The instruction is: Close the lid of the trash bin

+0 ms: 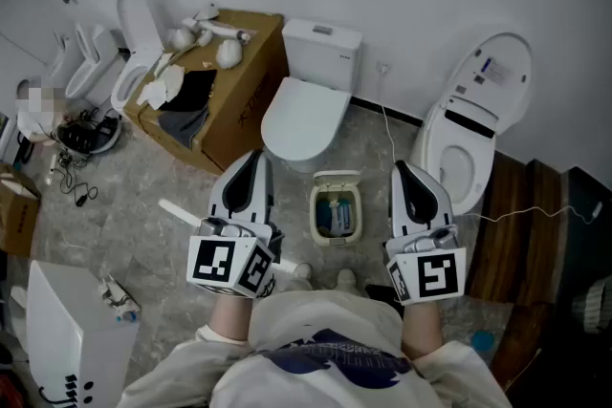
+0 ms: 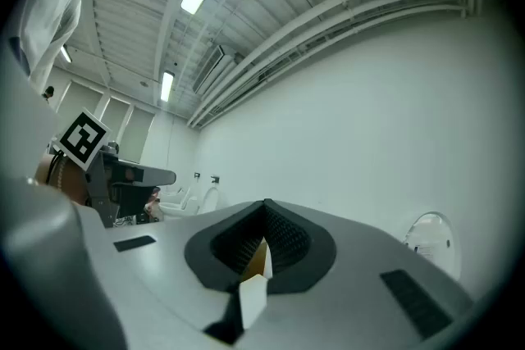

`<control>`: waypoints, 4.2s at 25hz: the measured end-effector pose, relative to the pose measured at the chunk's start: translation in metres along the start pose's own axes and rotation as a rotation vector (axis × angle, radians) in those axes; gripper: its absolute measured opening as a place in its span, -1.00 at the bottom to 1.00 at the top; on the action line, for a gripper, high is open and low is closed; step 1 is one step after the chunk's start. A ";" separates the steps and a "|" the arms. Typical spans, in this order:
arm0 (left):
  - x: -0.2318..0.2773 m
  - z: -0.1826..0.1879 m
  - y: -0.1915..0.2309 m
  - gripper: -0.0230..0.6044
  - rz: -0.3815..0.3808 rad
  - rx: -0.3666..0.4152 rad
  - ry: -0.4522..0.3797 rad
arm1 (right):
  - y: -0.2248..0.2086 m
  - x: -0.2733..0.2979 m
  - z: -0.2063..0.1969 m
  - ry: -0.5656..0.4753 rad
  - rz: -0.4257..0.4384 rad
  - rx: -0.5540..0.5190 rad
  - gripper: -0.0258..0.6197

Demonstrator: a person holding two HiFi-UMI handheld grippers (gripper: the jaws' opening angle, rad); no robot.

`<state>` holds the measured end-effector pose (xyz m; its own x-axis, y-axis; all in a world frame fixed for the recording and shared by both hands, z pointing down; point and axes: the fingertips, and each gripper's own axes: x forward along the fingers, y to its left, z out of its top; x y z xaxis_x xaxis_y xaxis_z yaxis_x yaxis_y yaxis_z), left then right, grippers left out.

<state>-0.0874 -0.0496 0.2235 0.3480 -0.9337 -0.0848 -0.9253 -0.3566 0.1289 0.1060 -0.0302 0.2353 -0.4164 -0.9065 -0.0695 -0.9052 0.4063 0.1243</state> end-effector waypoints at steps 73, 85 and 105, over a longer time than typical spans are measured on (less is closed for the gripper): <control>0.145 -0.113 0.123 0.17 -0.069 0.046 0.096 | 0.077 0.125 -0.535 1.212 0.979 -0.352 0.58; 0.161 -0.145 0.126 0.17 -0.015 0.057 0.121 | 0.089 0.101 -0.569 1.270 1.097 -0.290 0.55; 0.121 -0.197 0.119 0.17 0.026 0.008 0.167 | 0.147 0.010 -0.592 1.264 0.964 -0.038 0.56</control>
<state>-0.1258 -0.2117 0.4232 0.3431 -0.9356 0.0837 -0.9354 -0.3322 0.1212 0.0189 -0.0478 0.8383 -0.4550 0.1629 0.8755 -0.3444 0.8744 -0.3417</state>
